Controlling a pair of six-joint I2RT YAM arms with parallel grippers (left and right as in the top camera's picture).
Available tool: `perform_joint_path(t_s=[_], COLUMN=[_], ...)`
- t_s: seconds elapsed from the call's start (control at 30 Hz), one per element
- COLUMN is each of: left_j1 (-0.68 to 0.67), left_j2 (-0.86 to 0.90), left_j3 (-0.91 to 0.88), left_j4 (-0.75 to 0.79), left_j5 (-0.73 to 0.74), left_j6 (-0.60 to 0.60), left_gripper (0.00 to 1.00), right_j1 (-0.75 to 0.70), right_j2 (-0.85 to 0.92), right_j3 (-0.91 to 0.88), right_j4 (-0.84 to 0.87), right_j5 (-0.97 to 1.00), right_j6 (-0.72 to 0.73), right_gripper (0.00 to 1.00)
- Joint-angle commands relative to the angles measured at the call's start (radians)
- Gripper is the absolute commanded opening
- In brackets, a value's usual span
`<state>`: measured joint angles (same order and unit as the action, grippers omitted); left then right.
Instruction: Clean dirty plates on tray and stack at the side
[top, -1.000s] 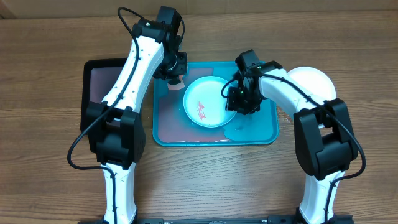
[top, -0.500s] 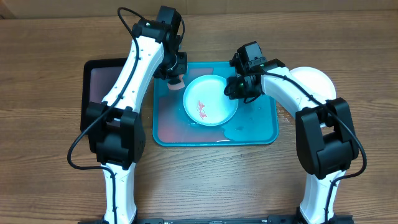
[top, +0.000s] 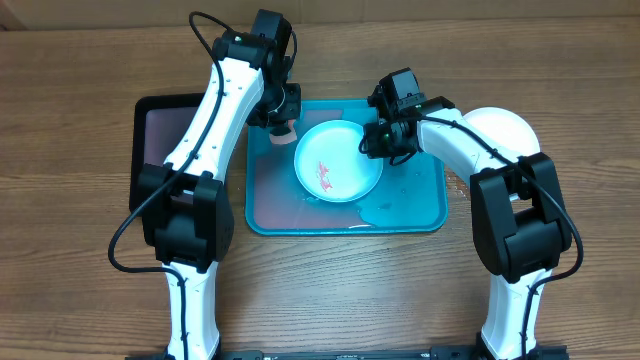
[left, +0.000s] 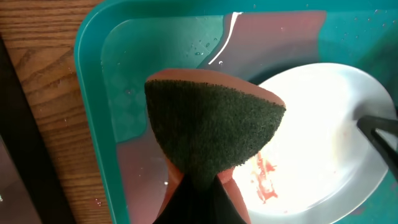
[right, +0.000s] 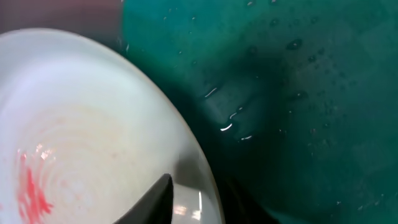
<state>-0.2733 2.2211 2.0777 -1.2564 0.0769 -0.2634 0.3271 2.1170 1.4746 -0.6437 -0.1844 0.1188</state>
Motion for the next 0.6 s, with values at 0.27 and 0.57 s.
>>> perform_joint_path(t_s=[0.27, 0.57], left_j1=[-0.003, -0.008], left_j2=[-0.001, -0.001], left_j3=[0.016, -0.009], left_j4=[0.001, 0.008], left_j5=[-0.006, 0.003], left_j6=[-0.014, -0.018], left_gripper=[0.04, 0.04], right_j1=[0.027, 0.023], right_j2=[0.013, 0.013], right_j3=[0.024, 0.024], right_j4=[-0.101, -0.045], right_j5=[-0.003, 0.011], right_j6=[0.460, 0.457], right_gripper=[0.04, 0.04])
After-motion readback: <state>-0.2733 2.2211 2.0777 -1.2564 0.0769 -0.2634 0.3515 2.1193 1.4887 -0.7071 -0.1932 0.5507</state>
